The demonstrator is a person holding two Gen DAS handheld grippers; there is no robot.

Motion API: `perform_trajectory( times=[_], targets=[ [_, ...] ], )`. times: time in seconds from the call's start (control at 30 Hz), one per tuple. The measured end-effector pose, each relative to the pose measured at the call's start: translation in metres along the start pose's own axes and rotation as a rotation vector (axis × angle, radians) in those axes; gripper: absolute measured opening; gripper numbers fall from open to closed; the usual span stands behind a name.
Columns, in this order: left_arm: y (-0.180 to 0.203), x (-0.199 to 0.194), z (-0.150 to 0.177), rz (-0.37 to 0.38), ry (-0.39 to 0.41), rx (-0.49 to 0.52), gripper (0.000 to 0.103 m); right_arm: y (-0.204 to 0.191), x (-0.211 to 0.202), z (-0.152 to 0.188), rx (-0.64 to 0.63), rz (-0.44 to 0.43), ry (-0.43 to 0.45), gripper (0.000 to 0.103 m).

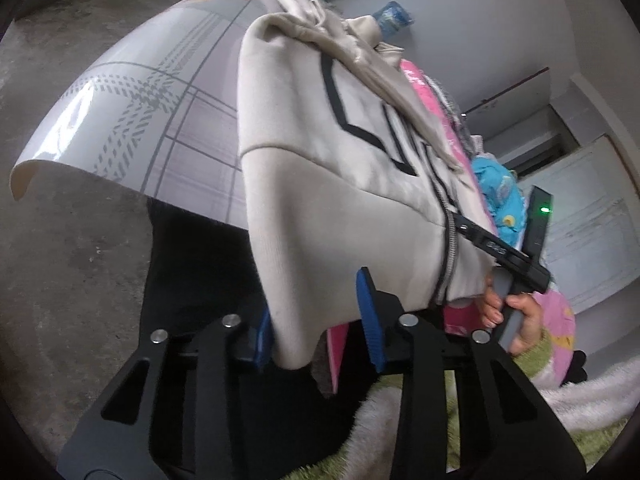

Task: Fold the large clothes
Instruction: 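Lift the jacket hem upward with the left tool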

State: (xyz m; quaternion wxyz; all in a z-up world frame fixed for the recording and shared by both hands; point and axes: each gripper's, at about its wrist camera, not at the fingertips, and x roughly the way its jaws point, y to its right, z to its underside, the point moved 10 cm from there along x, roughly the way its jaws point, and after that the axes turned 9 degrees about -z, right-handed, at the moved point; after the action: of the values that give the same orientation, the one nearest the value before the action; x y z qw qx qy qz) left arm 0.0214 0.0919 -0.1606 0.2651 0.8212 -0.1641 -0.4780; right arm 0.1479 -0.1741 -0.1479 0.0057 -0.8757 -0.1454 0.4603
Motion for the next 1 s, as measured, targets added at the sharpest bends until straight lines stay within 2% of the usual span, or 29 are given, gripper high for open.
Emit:
perform_trajectory(
  times=[0.23, 0.7, 0.87, 1.0],
  targets=[
    [0.020, -0.016, -0.002, 0.050, 0.029, 0.042, 0.032, 0.000, 0.000, 0.000, -0.001, -0.001, 0.000, 0.084],
    [0.012, -0.002, 0.000, 0.001, 0.002, 0.024, 0.032, -0.001, 0.000, 0.000, -0.002, 0.000, 0.001, 0.084],
    [0.013, 0.003, 0.002, -0.036, -0.004, 0.042, 0.032, -0.001, 0.000, 0.000, -0.001, 0.000, 0.002, 0.084],
    [0.012, 0.006, 0.003, -0.094, -0.014, 0.070, 0.032, -0.001, 0.000, 0.000, -0.002, 0.000, 0.003, 0.084]
  ],
)
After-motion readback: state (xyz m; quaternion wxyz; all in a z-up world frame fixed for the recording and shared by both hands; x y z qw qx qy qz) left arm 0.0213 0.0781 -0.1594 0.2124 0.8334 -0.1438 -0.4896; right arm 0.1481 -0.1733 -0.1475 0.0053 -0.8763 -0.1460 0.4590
